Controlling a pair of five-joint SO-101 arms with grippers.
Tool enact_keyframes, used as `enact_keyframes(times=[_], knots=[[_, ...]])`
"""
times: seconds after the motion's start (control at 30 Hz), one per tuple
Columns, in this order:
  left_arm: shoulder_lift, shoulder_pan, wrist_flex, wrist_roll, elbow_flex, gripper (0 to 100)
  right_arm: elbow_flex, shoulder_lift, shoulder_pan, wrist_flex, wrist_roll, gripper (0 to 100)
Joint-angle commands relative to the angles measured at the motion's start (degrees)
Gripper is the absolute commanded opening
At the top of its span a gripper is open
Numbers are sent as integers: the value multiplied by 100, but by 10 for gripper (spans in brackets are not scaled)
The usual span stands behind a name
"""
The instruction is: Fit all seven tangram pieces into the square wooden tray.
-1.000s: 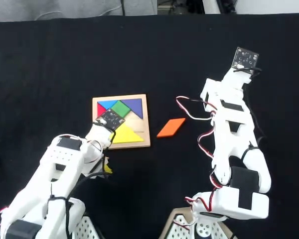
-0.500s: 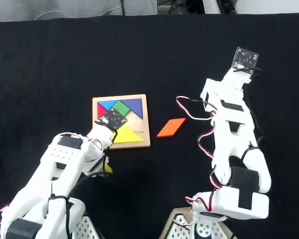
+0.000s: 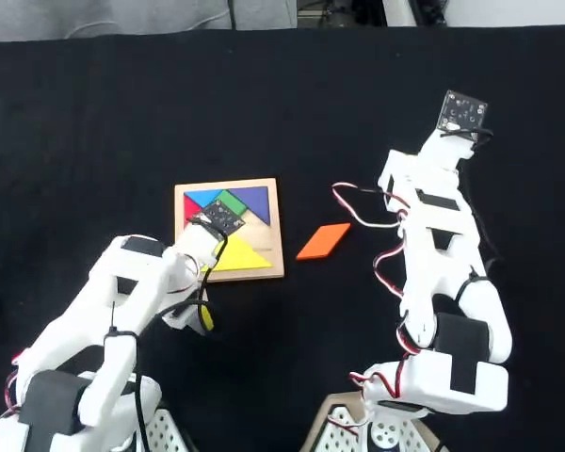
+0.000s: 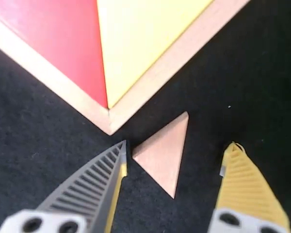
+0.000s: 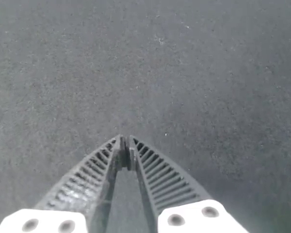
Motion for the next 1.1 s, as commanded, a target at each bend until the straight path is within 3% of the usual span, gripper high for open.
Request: enact_keyframes(times=[0.0, 0.33, 0.47, 0.57, 0.67, 0.77, 0.93, 1.07], knots=[[18, 75, 62, -18, -321, 305, -356, -57, -105, -70, 53, 11], [26, 75, 70, -26, -295, 77, -356, -57, -105, -70, 53, 11], [18, 84, 141, -9, -286, 56, -356, -57, -105, -70, 53, 11], [-18, 303, 791, 88, -602, 55, -356, -57, -105, -79, 53, 11], [-343, 787, 1881, 1073, -1604, 56, -356, -57, -105, -88, 53, 11], [-730, 1121, 2224, 2277, -2721, 58, -356, -57, -105, -88, 53, 11], [-563, 1437, 1538, 3253, -3547, 59, -356, -57, -97, -79, 53, 11], [299, 1543, 695, 4607, -3618, 59, -356, -75, -97, -79, 53, 11]])
